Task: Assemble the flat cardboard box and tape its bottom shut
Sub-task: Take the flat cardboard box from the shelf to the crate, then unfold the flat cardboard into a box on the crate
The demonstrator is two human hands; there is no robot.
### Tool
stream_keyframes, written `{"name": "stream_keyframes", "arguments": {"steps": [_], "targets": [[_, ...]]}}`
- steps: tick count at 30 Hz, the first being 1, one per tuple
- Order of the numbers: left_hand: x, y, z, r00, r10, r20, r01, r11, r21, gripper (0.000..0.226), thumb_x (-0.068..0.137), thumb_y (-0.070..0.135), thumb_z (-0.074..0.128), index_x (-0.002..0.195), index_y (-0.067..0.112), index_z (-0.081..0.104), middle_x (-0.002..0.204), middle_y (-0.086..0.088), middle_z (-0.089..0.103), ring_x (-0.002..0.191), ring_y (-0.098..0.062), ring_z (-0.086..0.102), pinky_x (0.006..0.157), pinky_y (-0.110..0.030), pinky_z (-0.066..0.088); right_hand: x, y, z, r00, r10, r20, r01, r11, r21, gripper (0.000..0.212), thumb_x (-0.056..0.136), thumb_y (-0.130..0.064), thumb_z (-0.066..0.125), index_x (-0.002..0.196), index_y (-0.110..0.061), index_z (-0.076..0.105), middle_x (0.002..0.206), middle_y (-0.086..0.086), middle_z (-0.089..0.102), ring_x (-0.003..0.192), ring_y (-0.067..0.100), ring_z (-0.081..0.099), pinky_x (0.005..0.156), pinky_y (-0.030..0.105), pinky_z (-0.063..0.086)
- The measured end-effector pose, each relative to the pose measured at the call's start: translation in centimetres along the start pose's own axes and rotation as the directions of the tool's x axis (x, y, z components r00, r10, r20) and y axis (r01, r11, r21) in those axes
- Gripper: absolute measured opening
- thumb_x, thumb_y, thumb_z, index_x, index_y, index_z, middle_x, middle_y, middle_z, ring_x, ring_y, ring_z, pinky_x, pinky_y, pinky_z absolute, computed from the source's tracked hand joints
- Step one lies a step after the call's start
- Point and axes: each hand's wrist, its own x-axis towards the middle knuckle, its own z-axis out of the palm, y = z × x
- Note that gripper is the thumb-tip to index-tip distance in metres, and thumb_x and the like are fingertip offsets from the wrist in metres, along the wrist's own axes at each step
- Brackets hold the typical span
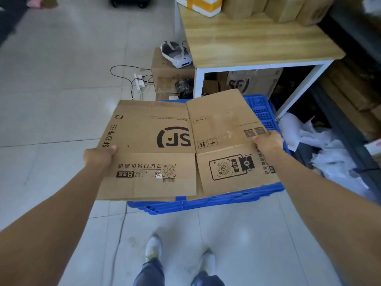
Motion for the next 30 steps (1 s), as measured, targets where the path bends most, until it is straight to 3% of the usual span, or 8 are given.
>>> {"name": "stream_keyframes", "arguments": {"steps": [6,16,21,27,30], "targets": [[5.0,-1.5,3.3,0.999,0.012,0.035,-0.014,0.999,0.041,0.033,0.078,0.031,0.072,0.099,0.01,0.058,0.087,-0.007,0.063,0.062,-0.022,0.059,0.055,-0.03,0.046,2.2,1.5,4.2,0.998,0.055,-0.032,-0.056,0.997,-0.045,0.05,0.083,-0.033,0.065,0.125,-0.01,0.051,0.127,0.018,0.054,0.109,0.038,0.056,0.097,0.053,0.046],[11.0,-7.3,7.2,0.995,-0.028,0.095,0.008,0.977,0.213,0.037,0.082,0.017,0.067,0.113,-0.001,0.059,0.111,-0.02,0.065,0.097,-0.038,0.062,0.08,-0.041,0.051,4.1,6.2,11.2,0.992,0.129,0.016,-0.126,0.985,-0.119,0.07,0.086,-0.024,0.063,0.146,-0.013,0.029,0.141,0.02,0.042,0.122,0.04,0.048,0.104,0.054,0.038],[11.7,-8.9,7.7,0.981,-0.051,0.188,-0.02,0.933,0.359,0.044,0.081,0.006,0.069,0.121,-0.004,0.055,0.121,-0.023,0.06,0.11,-0.041,0.057,0.093,-0.046,0.045,4.2,7.9,12.6,0.976,0.184,0.12,-0.163,0.974,-0.16,0.057,0.084,-0.012,0.062,0.135,-0.006,0.039,0.133,0.022,0.049,0.115,0.038,0.053,0.098,0.048,0.046],[12.1,-10.4,7.8,0.938,-0.161,0.306,0.02,0.909,0.417,0.03,0.08,0.0,0.067,0.108,-0.004,0.059,0.111,-0.022,0.063,0.1,-0.038,0.06,0.092,-0.048,0.047,4.0,9.5,13.6,0.936,0.213,0.281,-0.187,0.976,-0.115,0.054,0.085,0.0,0.061,0.135,0.002,0.041,0.128,0.019,0.055,0.117,0.036,0.055,0.094,0.041,0.046],[11.6,-11.0,8.3,0.95,-0.129,0.285,0.003,0.914,0.406,0.026,0.08,-0.001,0.066,0.105,-0.004,0.06,0.107,-0.023,0.064,0.097,-0.038,0.061,0.087,-0.045,0.049,3.8,10.1,14.2,0.934,0.193,0.302,-0.143,0.973,-0.18,0.045,0.085,-0.006,0.063,0.128,0.002,0.053,0.112,0.018,0.061,0.093,0.028,0.058,0.077,0.035,0.046]]}}
